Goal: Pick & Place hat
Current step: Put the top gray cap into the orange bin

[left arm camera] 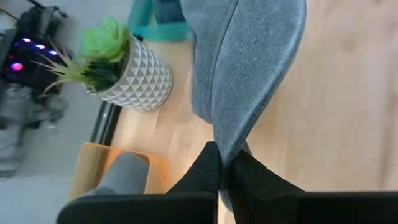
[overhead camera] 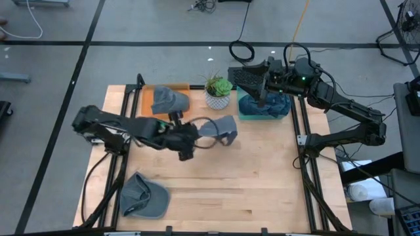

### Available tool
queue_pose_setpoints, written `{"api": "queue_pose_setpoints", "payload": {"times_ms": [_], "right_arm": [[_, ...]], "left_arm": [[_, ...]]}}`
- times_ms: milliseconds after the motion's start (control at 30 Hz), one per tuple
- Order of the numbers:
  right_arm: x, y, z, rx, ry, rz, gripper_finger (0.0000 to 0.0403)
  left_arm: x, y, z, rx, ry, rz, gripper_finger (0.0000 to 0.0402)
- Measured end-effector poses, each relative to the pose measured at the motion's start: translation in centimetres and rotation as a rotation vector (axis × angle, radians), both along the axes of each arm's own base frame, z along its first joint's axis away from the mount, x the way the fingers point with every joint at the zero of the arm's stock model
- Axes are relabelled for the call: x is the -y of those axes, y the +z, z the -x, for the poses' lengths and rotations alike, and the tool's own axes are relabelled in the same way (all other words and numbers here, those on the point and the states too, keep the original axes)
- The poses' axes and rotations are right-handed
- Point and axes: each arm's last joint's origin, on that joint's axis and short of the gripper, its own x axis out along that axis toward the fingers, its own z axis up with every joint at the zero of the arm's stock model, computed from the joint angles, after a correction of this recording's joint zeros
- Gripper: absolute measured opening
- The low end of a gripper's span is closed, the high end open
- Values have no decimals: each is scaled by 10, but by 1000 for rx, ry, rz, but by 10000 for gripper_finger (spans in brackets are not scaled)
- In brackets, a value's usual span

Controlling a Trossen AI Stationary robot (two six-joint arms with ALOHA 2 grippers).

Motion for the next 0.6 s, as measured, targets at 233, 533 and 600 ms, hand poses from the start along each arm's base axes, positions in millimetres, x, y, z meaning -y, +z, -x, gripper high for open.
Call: {"api": "queue_pose_setpoints", "payload": {"times_ms": [233, 533, 600], "right_arm": [[-1, 0, 0, 1, 52, -3, 337], [-1, 0, 0, 4, 47, -20, 334], [-1, 0, 0, 3, 47, -19, 334]], "left_arm": [[-7, 39, 35, 151, -7, 109, 10], [-6, 68, 69, 269, -77, 155, 10], [-6, 74, 76, 302, -94, 158, 10]]}}
